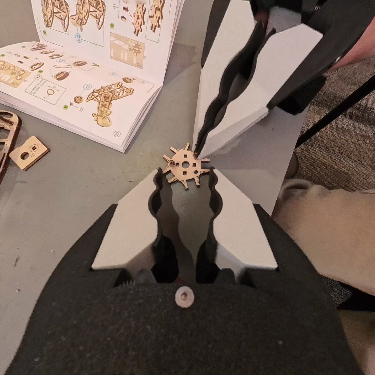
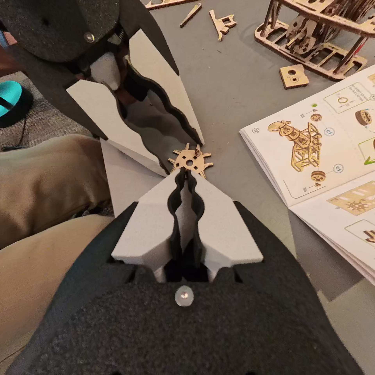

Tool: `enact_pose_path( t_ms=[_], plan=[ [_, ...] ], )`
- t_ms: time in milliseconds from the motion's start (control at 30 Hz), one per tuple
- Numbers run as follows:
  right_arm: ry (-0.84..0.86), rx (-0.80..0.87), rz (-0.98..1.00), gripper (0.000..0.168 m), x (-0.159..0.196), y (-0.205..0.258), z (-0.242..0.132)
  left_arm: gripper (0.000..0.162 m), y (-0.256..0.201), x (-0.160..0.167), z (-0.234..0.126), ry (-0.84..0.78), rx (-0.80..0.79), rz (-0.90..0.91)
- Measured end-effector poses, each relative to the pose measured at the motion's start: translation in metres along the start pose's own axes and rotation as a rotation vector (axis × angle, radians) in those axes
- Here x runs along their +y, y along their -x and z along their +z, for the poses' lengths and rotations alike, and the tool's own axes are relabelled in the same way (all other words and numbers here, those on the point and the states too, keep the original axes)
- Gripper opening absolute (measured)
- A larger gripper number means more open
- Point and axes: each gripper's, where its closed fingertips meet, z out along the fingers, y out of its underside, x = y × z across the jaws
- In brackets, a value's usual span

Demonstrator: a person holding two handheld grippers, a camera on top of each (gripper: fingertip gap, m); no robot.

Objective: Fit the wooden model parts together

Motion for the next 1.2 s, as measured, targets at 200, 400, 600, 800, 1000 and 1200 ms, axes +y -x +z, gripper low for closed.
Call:
enact_pose_path(
  t_ms=[200,400,600,800,1000,1200],
  plan=[
    [0.018,0.020,-0.025,0.001,0.002,0.000,0.000,0.044,0.001,0.000,0.000,0.000,-0.016,-0.006],
    [0.041,0.019,-0.005,0.001,0.002,-0.002,0.001,0.044,0.002,0.000,0.000,0.000,-0.020,-0.013],
    [0.072,0.006,0.008,0.000,0.006,-0.001,0.002,0.044,0.003,0.000,0.000,0.001,-0.027,-0.012],
    [-0.035,-0.044,0.060,0.000,-0.007,0.006,0.002,0.044,0.003,0.000,0.000,0.000,-0.029,-0.016],
    [-0.190,0.015,-0.056,0.000,-0.028,0.004,-0.012,0.044,0.004,0.000,0.000,0.000,-0.034,-0.027],
    [-0.135,-0.003,-0.038,0.000,-0.019,0.000,-0.021,0.044,0.003,0.000,0.000,0.000,-0.031,-0.023]
  ],
)
